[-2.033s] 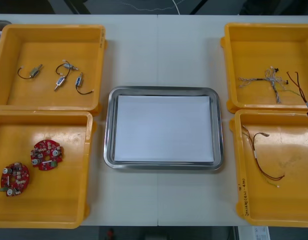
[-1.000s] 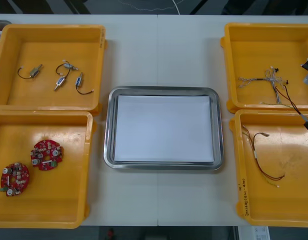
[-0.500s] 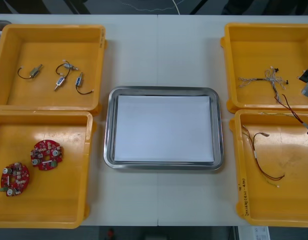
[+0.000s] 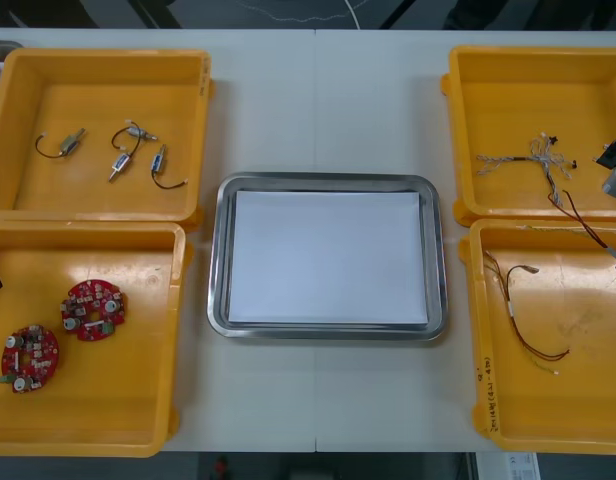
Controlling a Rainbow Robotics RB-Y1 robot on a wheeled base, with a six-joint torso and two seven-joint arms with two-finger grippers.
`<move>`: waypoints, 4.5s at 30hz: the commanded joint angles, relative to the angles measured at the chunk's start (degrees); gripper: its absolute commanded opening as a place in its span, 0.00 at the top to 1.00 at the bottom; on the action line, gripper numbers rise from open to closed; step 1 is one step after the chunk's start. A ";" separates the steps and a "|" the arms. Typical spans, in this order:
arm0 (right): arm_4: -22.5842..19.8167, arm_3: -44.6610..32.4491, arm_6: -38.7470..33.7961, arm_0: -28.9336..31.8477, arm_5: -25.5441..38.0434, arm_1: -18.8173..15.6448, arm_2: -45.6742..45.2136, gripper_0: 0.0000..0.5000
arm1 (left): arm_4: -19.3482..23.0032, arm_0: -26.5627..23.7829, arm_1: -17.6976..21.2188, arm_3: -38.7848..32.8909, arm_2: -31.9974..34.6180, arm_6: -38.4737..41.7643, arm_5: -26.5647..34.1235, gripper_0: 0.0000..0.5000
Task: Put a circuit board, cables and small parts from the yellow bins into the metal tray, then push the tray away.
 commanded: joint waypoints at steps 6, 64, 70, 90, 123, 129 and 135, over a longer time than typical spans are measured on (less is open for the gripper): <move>-0.06 -1.20 1.29 0.68 0.18 -2.24 0.53 1.00 | -2.40 5.31 -2.51 -1.24 -1.69 4.73 -4.21 0.00; 1.00 -0.15 3.49 0.68 0.18 -2.24 0.36 1.00 | -9.79 11.38 -2.51 3.42 -11.45 2.97 -20.21 1.00; 1.09 -0.06 3.49 0.68 0.18 -2.24 0.45 1.00 | -9.70 11.38 -2.51 3.51 -11.45 2.62 -20.21 1.00; 1.09 0.03 3.49 0.59 0.18 -2.24 0.45 1.00 | -8.91 6.54 -2.16 -0.80 -4.77 1.21 -7.99 1.00; 1.61 0.03 3.49 0.59 0.18 -2.24 0.45 1.00 | 1.20 -22.99 2.76 -14.42 -13.56 -2.57 17.37 1.00; 1.44 0.03 3.49 0.68 0.18 -2.24 0.36 1.00 | 1.38 -30.28 1.00 -14.42 -21.99 -1.60 17.37 1.00; 1.26 0.03 3.49 0.68 0.18 -2.24 0.36 1.00 | 0.76 -35.38 -3.13 -14.60 -27.71 -1.07 17.37 1.00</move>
